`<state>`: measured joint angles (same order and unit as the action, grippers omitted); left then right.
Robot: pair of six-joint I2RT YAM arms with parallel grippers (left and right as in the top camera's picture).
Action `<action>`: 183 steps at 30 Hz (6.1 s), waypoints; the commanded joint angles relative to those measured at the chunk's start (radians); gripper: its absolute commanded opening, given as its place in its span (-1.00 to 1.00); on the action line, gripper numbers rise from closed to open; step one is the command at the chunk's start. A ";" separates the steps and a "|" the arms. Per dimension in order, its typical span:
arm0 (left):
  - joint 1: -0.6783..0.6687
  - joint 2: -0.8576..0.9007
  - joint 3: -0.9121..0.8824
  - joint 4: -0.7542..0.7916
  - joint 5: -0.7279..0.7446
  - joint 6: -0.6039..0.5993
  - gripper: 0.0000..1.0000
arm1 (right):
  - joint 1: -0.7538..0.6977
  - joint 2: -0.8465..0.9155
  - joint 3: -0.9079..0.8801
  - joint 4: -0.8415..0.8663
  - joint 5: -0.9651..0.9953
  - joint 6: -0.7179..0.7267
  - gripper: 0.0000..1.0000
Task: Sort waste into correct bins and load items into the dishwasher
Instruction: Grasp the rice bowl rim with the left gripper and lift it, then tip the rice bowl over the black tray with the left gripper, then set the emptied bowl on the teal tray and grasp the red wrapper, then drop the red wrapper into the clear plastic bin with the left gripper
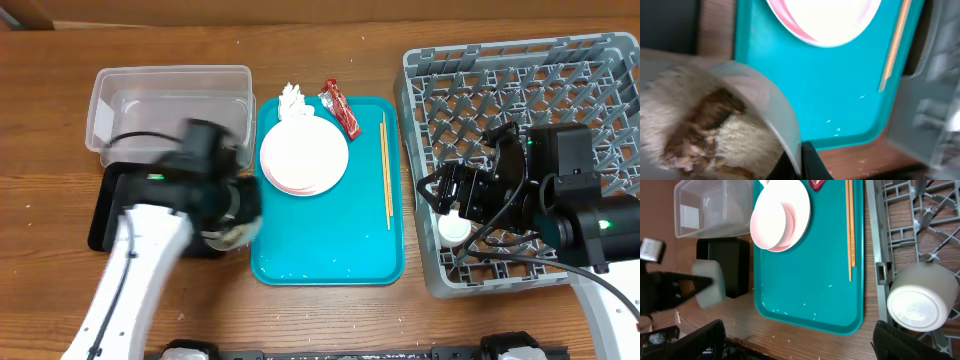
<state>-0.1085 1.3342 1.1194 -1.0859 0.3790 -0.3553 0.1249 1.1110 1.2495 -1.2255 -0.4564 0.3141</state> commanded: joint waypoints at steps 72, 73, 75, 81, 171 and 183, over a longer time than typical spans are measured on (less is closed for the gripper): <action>0.441 0.225 -0.003 -0.483 0.918 1.239 -0.92 | -0.001 0.000 0.014 0.005 0.009 -0.008 0.96; 0.393 0.225 -0.004 -0.409 0.894 1.151 -0.92 | -0.001 0.000 0.014 0.005 0.009 -0.008 0.96; 0.296 0.225 -0.004 -0.243 0.819 0.914 -0.92 | -0.001 0.000 0.014 0.004 0.009 -0.008 0.96; -0.011 0.217 -0.004 0.109 0.297 0.256 -0.92 | -0.001 0.000 0.014 0.004 0.009 -0.007 0.96; -0.158 0.772 0.995 0.072 -0.389 0.282 1.00 | -0.001 0.100 0.014 -0.041 0.010 -0.061 0.98; -0.230 1.040 0.995 0.172 -0.608 0.261 0.75 | -0.001 0.100 0.014 -0.041 0.010 -0.060 0.99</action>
<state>-0.3561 2.3386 2.1136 -0.9195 -0.1596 -0.1005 0.1249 1.2167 1.2495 -1.2716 -0.4492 0.2611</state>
